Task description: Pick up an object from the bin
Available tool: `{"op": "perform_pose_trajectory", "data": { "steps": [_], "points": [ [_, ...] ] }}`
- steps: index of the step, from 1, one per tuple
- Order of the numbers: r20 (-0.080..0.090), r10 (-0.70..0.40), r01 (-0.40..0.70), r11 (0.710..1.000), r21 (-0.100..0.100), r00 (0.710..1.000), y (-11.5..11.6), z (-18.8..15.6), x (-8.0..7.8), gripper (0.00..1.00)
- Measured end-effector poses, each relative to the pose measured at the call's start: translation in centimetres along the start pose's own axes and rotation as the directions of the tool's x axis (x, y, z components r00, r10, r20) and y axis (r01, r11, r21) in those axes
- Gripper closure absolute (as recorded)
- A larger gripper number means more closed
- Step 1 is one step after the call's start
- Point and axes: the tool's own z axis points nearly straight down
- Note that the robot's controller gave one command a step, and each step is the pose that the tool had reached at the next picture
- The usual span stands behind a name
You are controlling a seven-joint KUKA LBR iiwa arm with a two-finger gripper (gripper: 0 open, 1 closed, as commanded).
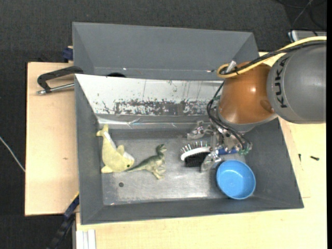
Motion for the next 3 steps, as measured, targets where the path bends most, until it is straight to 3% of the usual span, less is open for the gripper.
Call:
{"op": "perform_pose_trajectory", "data": {
  "steps": [1,2,3],
  "points": [
    [0.003,0.001,-0.001,1.0,0.0,1.0,0.0,-0.2,-0.2,0.0],
    [0.008,0.002,-0.002,1.0,0.003,1.0,-0.1,-0.4,-0.3,1.0],
    [0.011,0.003,-0.003,1.0,0.004,1.0,-0.1,-8.2,-0.6,1.0]
  ]
}}
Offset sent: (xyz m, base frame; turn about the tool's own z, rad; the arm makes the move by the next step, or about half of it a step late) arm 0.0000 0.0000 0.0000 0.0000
